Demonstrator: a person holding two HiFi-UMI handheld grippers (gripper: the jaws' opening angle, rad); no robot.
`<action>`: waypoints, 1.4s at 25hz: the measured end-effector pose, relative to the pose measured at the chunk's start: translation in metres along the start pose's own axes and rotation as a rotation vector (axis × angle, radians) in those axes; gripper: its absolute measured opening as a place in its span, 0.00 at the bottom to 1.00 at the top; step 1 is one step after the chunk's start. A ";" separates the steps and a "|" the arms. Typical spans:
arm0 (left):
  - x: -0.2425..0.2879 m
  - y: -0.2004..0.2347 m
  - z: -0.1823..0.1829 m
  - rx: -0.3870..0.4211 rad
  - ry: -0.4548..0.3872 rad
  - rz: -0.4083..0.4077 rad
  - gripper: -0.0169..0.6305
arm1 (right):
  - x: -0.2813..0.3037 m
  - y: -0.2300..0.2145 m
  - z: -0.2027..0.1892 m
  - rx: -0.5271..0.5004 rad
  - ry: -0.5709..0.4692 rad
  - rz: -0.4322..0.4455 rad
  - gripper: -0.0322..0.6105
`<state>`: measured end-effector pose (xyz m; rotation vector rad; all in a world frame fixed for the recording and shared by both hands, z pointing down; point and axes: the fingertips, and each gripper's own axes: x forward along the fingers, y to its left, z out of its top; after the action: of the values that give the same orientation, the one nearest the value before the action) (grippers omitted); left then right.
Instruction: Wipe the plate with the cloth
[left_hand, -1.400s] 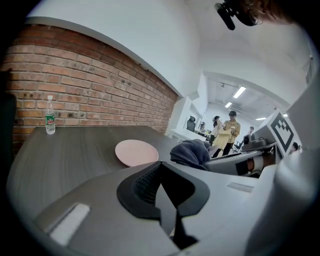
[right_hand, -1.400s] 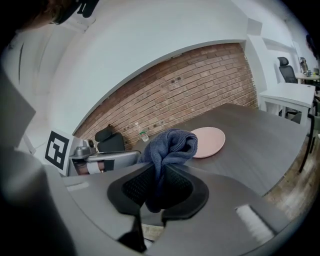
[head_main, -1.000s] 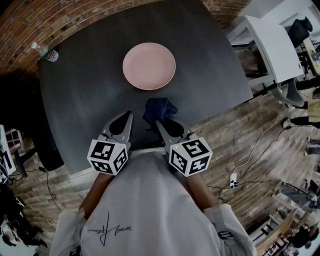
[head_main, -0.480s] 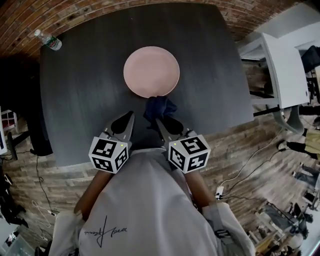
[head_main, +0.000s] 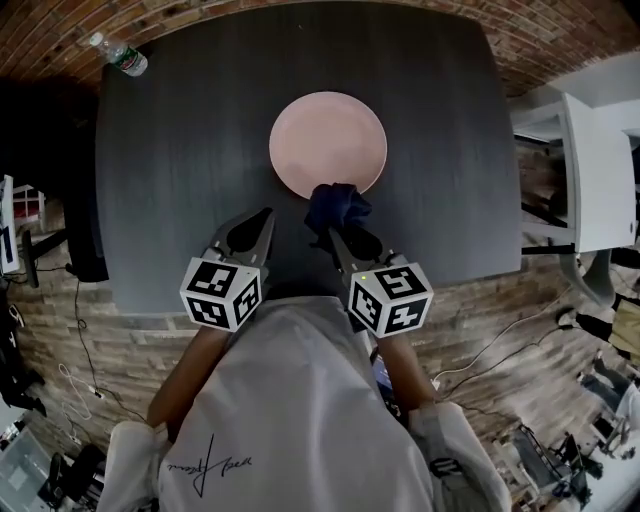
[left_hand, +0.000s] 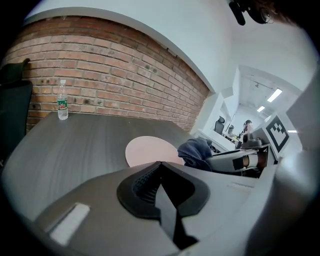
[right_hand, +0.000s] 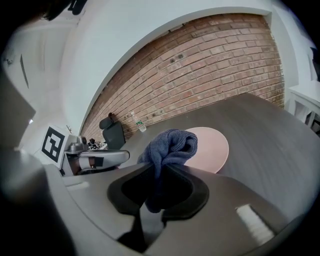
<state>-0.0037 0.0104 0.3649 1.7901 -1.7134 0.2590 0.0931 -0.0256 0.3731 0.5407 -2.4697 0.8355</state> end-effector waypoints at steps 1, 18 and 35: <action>0.003 0.004 0.003 0.000 -0.001 0.013 0.03 | 0.005 -0.003 0.002 0.001 0.004 -0.002 0.15; 0.045 0.073 0.007 -0.172 0.022 0.121 0.08 | 0.045 -0.047 -0.003 -0.061 0.162 -0.064 0.15; 0.079 0.083 -0.016 -0.257 0.101 0.068 0.12 | 0.069 -0.086 0.005 -0.074 0.200 -0.139 0.16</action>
<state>-0.0679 -0.0410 0.4461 1.5104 -1.6565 0.1470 0.0787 -0.1064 0.4470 0.5664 -2.2439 0.7045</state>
